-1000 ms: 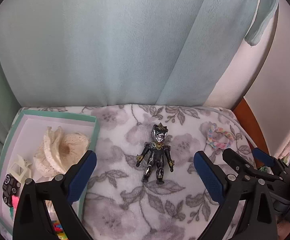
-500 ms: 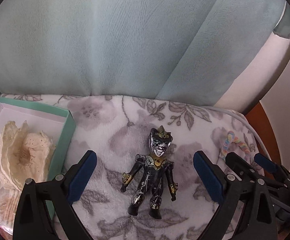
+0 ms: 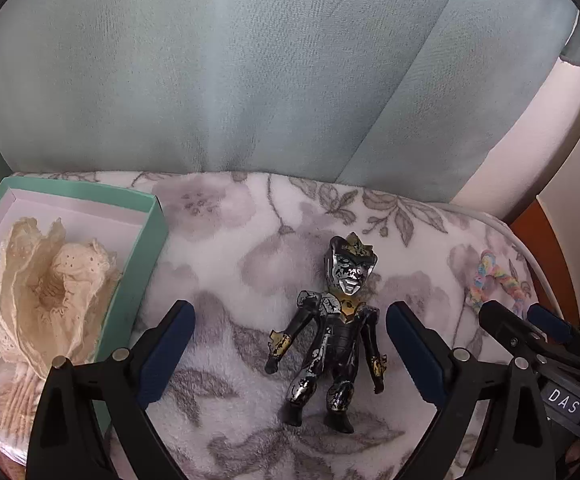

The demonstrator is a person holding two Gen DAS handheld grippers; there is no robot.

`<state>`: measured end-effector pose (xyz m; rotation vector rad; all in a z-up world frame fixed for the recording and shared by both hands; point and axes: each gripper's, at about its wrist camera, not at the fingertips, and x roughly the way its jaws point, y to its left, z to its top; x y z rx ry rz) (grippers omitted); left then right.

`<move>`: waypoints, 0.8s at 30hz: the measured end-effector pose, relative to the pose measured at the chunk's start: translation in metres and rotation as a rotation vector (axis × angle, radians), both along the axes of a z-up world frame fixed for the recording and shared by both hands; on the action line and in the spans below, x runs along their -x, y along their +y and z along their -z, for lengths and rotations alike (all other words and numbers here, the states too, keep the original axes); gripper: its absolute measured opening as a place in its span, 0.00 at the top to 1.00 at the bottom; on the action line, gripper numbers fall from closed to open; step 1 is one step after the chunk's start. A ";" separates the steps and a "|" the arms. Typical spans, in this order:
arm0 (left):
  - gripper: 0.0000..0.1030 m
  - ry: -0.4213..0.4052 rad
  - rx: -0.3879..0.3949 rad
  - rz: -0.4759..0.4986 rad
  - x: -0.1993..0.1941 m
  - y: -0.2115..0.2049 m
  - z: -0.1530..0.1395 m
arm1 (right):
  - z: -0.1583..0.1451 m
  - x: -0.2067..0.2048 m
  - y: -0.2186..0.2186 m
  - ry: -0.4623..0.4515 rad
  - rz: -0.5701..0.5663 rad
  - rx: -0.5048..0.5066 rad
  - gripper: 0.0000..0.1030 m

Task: Organize objects
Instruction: 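Lower the left gripper around the black figure while the right approaches the rainbow bracelet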

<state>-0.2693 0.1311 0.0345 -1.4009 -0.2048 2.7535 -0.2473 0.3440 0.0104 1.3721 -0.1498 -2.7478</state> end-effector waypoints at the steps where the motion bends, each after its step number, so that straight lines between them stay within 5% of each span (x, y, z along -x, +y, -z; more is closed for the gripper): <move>1: 0.09 0.001 0.006 0.004 -0.001 0.002 0.000 | 0.000 -0.001 0.000 -0.002 0.000 0.002 0.06; 17: 0.11 -0.010 0.065 0.038 -0.009 0.018 0.012 | 0.007 -0.011 -0.010 -0.032 -0.014 -0.062 0.20; 21: 0.11 -0.007 0.078 0.046 -0.012 0.022 0.013 | 0.006 -0.015 -0.012 -0.026 -0.008 -0.085 0.30; 24: 0.20 -0.004 0.085 0.048 -0.015 0.023 0.013 | 0.004 -0.018 -0.012 -0.021 -0.006 -0.084 0.39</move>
